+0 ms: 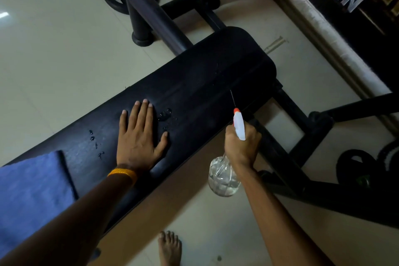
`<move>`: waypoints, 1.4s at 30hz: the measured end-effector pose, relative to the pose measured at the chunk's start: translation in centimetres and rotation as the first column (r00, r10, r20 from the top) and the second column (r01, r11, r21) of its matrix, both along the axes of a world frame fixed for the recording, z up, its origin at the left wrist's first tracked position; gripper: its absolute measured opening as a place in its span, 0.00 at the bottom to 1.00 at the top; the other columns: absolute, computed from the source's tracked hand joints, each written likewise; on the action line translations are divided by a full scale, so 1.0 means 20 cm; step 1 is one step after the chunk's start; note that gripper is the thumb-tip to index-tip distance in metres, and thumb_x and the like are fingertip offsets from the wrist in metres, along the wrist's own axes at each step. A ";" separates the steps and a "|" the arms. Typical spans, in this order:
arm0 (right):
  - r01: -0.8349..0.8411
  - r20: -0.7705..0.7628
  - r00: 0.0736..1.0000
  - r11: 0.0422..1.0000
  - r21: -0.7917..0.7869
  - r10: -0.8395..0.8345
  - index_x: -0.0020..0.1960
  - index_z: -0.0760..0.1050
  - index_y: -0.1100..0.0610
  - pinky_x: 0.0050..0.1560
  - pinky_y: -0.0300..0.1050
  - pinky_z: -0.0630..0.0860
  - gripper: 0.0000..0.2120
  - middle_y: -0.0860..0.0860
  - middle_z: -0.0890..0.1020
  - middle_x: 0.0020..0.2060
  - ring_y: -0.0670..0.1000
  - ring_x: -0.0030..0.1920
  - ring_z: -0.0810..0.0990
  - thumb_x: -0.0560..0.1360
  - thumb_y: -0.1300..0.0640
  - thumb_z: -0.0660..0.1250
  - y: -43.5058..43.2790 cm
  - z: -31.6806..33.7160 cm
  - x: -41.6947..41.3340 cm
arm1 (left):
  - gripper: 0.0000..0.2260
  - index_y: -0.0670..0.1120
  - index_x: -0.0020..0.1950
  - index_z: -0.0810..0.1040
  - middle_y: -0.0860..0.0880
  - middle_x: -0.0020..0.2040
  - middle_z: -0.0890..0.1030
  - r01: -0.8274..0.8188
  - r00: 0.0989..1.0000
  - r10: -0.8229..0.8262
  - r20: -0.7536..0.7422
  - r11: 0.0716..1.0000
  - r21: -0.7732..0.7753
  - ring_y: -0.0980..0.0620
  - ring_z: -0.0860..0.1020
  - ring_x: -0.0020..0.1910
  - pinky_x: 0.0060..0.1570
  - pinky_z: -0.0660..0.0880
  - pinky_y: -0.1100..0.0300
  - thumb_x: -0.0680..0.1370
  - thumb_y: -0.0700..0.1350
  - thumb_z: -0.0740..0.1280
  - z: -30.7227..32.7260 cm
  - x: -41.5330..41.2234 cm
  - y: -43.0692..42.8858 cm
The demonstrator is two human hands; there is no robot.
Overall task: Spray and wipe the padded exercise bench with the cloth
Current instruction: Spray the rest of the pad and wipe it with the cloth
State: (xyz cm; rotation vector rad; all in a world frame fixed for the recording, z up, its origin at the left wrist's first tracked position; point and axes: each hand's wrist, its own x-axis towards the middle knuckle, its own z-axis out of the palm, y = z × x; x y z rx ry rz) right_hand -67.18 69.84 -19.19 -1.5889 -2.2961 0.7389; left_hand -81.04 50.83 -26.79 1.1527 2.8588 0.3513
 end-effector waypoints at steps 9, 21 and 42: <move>-0.279 -0.065 0.958 0.960 0.025 0.280 0.43 0.81 0.56 0.33 0.31 0.67 0.07 0.48 0.80 0.31 0.46 0.29 0.76 0.68 0.58 0.66 -0.42 0.05 0.09 | 0.36 0.38 0.81 0.59 0.40 0.82 0.59 -0.006 0.997 0.006 0.082 1.000 0.007 0.41 0.54 0.82 0.80 0.49 0.41 0.81 0.63 0.50 0.06 0.00 -0.06; -0.550 -0.220 0.799 0.828 0.108 0.559 0.45 0.82 0.57 0.37 0.41 0.74 0.10 0.52 0.85 0.37 0.54 0.37 0.83 0.67 0.59 0.64 -1.20 0.27 -0.04 | 0.31 0.37 0.78 0.65 0.39 0.79 0.64 -0.211 0.968 0.201 0.152 0.976 0.053 0.39 0.61 0.80 0.79 0.51 0.43 0.82 0.57 0.54 0.24 0.23 -1.07; -0.860 -0.405 0.362 0.468 0.202 0.840 0.56 0.79 0.63 0.45 0.46 0.76 0.14 0.54 0.84 0.49 0.56 0.47 0.82 0.71 0.64 0.66 -2.63 0.31 -0.55 | 0.37 0.39 0.80 0.61 0.38 0.81 0.61 -0.669 0.671 0.706 0.227 0.708 -0.226 0.38 0.58 0.81 0.79 0.54 0.38 0.78 0.61 0.45 0.25 0.45 -2.56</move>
